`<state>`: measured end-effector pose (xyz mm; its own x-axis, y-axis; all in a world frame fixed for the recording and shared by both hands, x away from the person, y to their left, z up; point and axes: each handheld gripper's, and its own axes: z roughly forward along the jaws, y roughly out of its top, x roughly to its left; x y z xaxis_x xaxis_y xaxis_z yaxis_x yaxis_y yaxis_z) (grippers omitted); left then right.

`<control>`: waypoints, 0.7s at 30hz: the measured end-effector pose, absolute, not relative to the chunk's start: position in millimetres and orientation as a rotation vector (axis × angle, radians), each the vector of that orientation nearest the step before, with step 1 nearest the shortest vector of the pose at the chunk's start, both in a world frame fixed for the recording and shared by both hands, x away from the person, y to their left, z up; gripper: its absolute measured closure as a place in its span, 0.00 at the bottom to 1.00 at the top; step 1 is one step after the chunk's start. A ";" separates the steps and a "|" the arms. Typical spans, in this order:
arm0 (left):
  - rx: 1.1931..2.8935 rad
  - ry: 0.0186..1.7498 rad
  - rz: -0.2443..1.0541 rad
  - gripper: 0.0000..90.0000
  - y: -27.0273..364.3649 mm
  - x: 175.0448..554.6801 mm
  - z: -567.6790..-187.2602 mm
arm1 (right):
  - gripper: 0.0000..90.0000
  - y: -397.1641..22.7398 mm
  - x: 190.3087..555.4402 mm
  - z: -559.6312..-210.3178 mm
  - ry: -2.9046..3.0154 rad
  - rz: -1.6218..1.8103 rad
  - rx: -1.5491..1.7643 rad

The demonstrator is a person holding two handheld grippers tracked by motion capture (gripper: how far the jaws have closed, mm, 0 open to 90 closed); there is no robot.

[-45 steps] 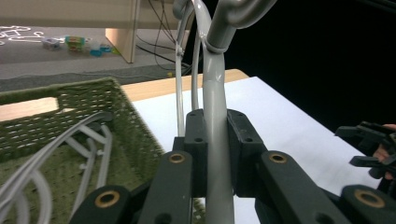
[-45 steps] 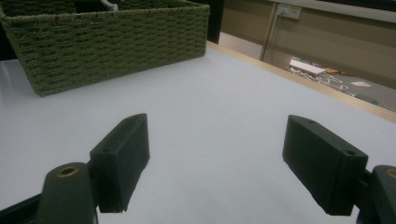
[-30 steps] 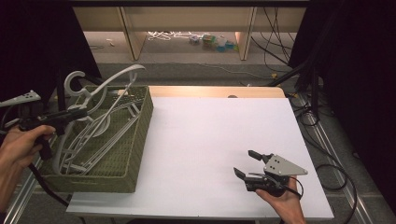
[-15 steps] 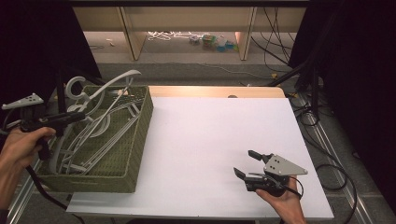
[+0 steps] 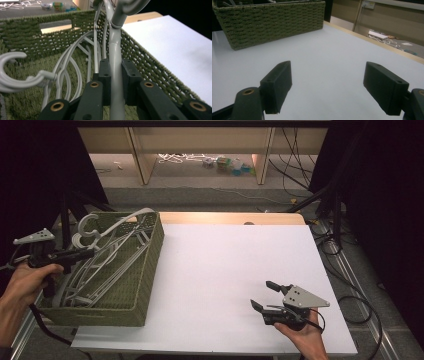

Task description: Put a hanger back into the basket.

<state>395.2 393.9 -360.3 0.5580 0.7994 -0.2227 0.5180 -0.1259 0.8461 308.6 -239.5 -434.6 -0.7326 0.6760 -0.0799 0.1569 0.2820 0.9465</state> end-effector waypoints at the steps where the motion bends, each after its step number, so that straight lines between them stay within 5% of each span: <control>1: 1.792 1.092 0.349 0.88 394.1 395.3 -361.4 | 0.26 -239.6 308.6 -434.6 2.085 1.457 0.746; 21: 1.817 1.251 0.277 0.86 393.9 409.1 -393.8 | 0.26 -240.5 308.6 -435.2 2.096 1.457 0.756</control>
<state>409.1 393.9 -393.8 0.4661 0.8381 -0.2833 0.6402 -0.0985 0.7619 308.6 -240.5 -435.2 -0.7353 0.6741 -0.0698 0.1694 0.2826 0.9442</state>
